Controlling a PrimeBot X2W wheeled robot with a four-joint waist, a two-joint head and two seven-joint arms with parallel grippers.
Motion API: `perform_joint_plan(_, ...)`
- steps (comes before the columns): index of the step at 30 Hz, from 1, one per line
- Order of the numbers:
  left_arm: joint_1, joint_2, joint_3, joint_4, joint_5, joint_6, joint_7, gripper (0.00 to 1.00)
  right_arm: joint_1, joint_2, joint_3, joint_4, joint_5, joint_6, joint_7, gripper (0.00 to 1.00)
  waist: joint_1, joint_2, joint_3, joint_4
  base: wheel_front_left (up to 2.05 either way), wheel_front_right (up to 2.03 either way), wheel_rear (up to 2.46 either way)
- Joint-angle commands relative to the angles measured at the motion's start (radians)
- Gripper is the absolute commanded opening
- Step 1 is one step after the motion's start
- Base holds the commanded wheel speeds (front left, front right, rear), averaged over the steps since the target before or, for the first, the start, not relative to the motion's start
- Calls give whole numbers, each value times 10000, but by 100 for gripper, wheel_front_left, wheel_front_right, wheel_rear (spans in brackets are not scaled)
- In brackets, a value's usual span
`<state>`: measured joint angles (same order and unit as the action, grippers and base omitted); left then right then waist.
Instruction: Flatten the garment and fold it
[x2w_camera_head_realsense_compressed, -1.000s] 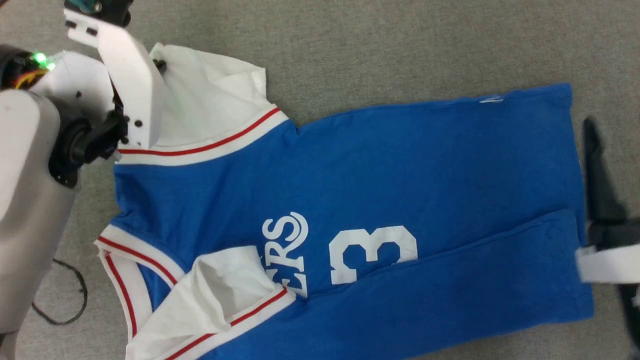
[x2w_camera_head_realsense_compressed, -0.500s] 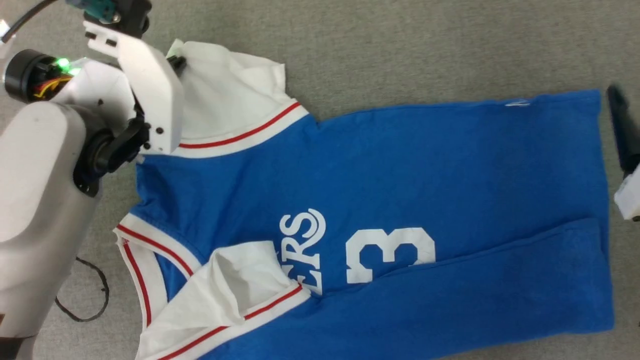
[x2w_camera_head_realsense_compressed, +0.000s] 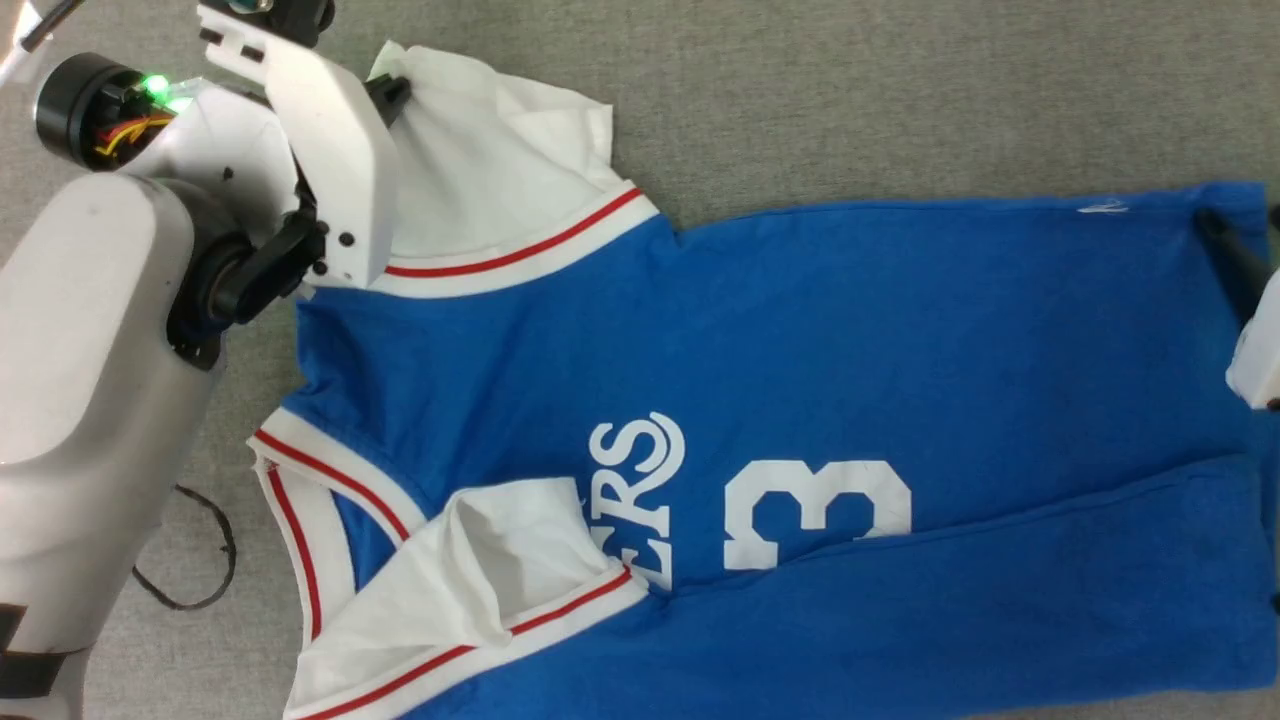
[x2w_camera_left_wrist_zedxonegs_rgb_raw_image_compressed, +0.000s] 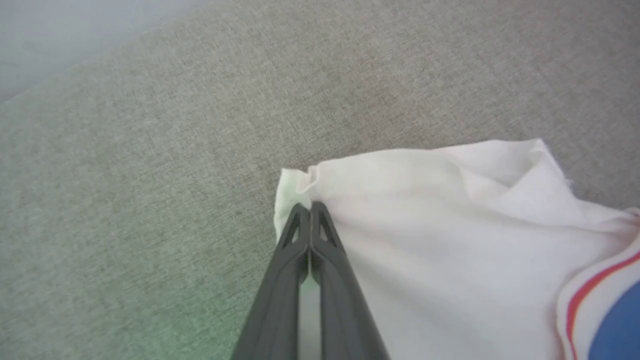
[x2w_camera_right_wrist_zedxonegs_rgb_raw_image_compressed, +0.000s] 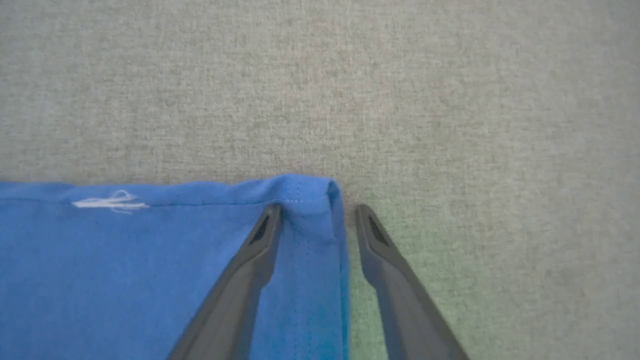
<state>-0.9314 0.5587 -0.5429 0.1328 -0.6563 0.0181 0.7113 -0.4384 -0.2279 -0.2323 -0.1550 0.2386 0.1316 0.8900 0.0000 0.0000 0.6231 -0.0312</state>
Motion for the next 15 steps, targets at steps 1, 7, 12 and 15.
perform_joint_plan(1,65,-20,-98,178,127,-25,28,0,-70,106,1,107,-63,-9,185,0,0,0,14,46,0,0,0)
perform_joint_plan(7,171,-53,49,289,30,-58,-475,0,-244,235,-92,-83,-256,-9,259,0,0,0,-294,95,0,0,0)
perform_joint_plan(12,353,-7,475,-15,8,-145,-1730,0,-136,211,-95,-269,-245,-9,-260,0,0,0,-761,119,0,0,0)
perform_joint_plan(15,767,193,689,-548,132,-184,-2599,0,154,278,-86,-375,-101,-9,-559,0,0,0,-1092,128,0,0,0)
